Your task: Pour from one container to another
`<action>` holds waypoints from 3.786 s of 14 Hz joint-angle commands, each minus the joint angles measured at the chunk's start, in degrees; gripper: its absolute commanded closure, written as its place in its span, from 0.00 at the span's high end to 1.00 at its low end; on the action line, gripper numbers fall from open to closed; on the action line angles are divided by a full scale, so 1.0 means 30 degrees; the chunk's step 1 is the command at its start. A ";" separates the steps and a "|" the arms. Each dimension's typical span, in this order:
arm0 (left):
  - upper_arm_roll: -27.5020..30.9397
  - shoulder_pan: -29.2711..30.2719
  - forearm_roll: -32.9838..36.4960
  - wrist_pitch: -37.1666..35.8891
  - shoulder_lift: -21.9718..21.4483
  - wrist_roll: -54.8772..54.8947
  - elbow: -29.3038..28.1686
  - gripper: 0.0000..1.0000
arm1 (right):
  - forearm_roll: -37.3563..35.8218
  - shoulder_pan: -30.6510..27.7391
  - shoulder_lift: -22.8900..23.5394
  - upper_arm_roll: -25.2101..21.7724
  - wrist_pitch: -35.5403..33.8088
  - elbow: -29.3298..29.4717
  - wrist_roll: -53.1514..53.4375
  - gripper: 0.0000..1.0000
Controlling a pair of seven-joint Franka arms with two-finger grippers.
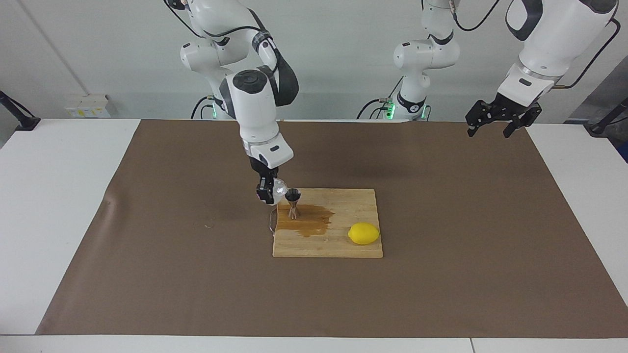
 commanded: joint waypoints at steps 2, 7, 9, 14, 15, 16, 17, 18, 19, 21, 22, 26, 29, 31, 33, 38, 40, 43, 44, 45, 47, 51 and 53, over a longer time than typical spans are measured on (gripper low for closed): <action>-0.0008 0.0114 -0.0223 -0.0283 -0.0121 -0.0145 -0.0057 1.00 | 0.3519 -0.2133 -0.0276 0.0147 0.0244 -0.0362 -0.3496 0.40; -0.0008 0.0114 -0.0223 -0.0283 -0.0120 -0.0145 -0.0057 1.00 | 0.8206 -0.5092 -0.0598 0.0147 0.0389 -0.2204 -0.8883 0.40; -0.0008 0.0114 -0.0223 -0.0283 -0.0149 -0.0145 -0.0057 1.00 | 1.0258 -0.6235 -0.0453 0.0118 0.0711 -0.3026 -1.1695 0.40; -0.0008 0.0114 -0.0223 -0.0283 -0.0149 -0.0145 -0.0057 1.00 | 1.2048 -0.7968 0.0776 0.0147 0.2142 -0.3613 -1.5569 0.40; -0.0008 0.0114 -0.0223 -0.0283 -0.0121 -0.0145 -0.0057 1.00 | 1.2489 -0.8057 0.1098 0.0118 0.2438 -0.3673 -1.6156 0.40; -0.0008 0.0114 -0.0223 -0.0283 -0.0120 -0.0145 -0.0057 1.00 | 1.3102 -0.8348 0.1623 0.0147 0.2470 -0.3673 -1.6800 0.40; -0.0008 0.0114 -0.0223 -0.0283 -0.0149 -0.0145 -0.0057 1.00 | 1.4211 -0.8496 0.2005 0.0118 0.2499 -0.3674 -1.7763 0.40; -0.0008 0.0085 -0.0223 -0.0283 -0.0121 -0.0145 -0.0057 1.00 | 1.4512 -0.8584 0.2154 0.0118 0.2616 -0.3674 -1.8208 0.40; -0.0008 0.0114 -0.0223 -0.0283 -0.0120 -0.0145 -0.0057 1.00 | 1.4631 -0.8759 0.2330 0.0147 0.2646 -0.3848 -1.8358 0.41; -0.0008 0.0114 -0.0223 -0.0283 -0.0120 -0.0145 -0.0057 1.00 | 1.5011 -0.8936 0.2623 0.0118 0.2675 -0.3908 -1.8855 0.43; -0.0008 0.0114 -0.0223 -0.0283 -0.0120 -0.0145 -0.0057 1.00 | 1.5100 -0.8995 0.2682 0.0118 0.2646 -0.3937 -1.8915 0.46; -0.0008 0.0114 -0.0223 -0.0283 -0.0121 -0.0145 -0.0057 1.00 | 1.5364 -0.8907 0.2654 0.0118 0.2441 -0.4054 -1.8857 1.00; -0.0008 0.0114 -0.0223 -0.0283 -0.0149 -0.0145 -0.0057 1.00 | 1.5364 -0.8907 0.2362 0.0089 0.2091 -0.4054 -1.8363 1.00; -0.0008 0.0114 -0.0223 -0.0283 -0.0150 -0.0145 -0.0057 1.00 | 1.4898 -0.8587 0.1399 0.0030 0.1827 -0.4054 -1.6582 1.00; -0.0008 0.0114 -0.0223 -0.0283 -0.0149 -0.0145 -0.0057 1.00 | 1.3469 -0.8585 0.0665 0.0001 0.1592 -0.4201 -1.3948 1.00; -0.0008 0.0114 -0.0223 -0.0283 -0.0121 -0.0145 -0.0057 1.00 | 0.7610 -0.8234 -0.1152 0.0030 0.0831 -0.3997 -0.5165 1.00; -0.0008 0.0114 -0.0223 -0.0283 -0.0121 -0.0145 -0.0057 1.00 | 0.6347 -0.7972 -0.1622 0.0030 -0.0538 -0.3385 -0.1240 1.00; -0.0008 0.0114 -0.0223 -0.0283 -0.0121 -0.0145 -0.0057 1.00 | 0.2925 -0.7503 -0.3141 0.0118 -0.2444 -0.3030 0.5788 1.00; -0.0008 0.0114 -0.0223 -0.0283 -0.0120 -0.0145 -0.0057 1.00 | 0.2043 -0.7327 -0.3611 0.0118 -0.3293 -0.2971 0.7783 1.00; -0.0008 0.0114 -0.0223 -0.0283 -0.0149 -0.0145 -0.0057 1.00 | 0.1628 -0.7325 -0.4109 0.0118 -0.4200 -0.2970 0.9514 1.00; -0.0008 0.0114 -0.0223 -0.0283 -0.0149 -0.0145 -0.0057 1.00 | 0.1012 -0.7558 -0.4901 0.0089 -0.5960 -0.2941 1.2448 1.00; -0.0008 0.0114 -0.0223 -0.0283 -0.0120 -0.0145 -0.0057 1.00 | -0.1043 -0.7354 -0.5609 0.0177 -1.0466 0.0005 1.9662 1.00; -0.0008 0.0114 -0.0223 -0.0283 -0.0150 -0.0174 -0.0057 1.00 | -0.0896 -0.7705 -0.4997 0.0148 -1.2490 0.2612 2.1122 1.00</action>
